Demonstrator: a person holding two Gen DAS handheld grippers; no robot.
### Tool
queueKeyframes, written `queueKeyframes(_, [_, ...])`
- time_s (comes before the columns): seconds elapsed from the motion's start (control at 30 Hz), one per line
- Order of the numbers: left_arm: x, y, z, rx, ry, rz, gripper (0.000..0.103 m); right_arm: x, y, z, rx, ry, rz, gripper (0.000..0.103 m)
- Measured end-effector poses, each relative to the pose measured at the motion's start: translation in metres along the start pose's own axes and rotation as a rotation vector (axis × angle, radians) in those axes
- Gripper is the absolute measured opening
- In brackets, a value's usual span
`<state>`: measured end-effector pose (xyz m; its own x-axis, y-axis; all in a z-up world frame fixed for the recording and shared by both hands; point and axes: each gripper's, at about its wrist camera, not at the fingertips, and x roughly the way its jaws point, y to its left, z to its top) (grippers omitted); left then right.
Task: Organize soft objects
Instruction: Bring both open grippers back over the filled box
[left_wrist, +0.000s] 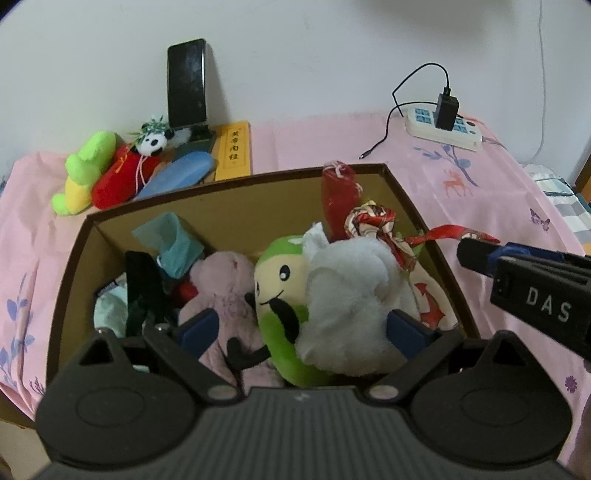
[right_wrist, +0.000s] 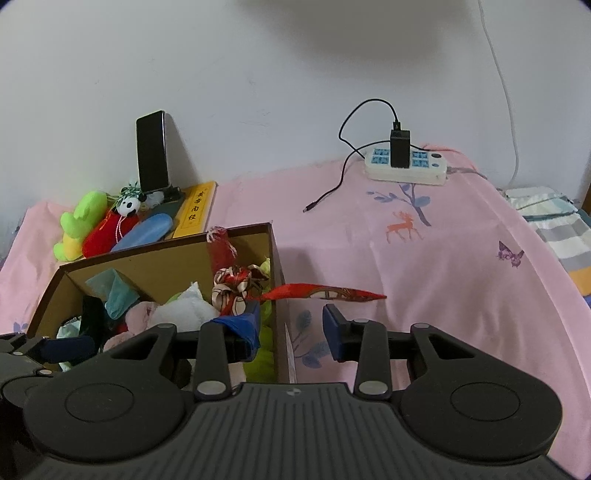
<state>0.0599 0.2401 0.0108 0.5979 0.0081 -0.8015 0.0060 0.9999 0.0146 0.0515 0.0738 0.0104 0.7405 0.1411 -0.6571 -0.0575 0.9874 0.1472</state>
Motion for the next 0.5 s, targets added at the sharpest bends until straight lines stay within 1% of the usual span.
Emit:
queueKeyframes(0.13, [-0.006, -0.001, 0.000, 0.007, -0.014, 0.007, 0.098, -0.004, 0.002, 0.000, -0.004, 0.005, 0.009, 0.019])
queueKeyframes(0.3, [-0.019, 0.001, -0.001, -0.007, -0.038, 0.016, 0.098, -0.013, 0.006, -0.001, -0.031, -0.015, 0.003, 0.019])
queueKeyframes(0.5, [-0.032, 0.003, -0.005, -0.014, -0.060, 0.044, 0.098, -0.020, 0.007, -0.003, -0.031, -0.020, -0.001, 0.019])
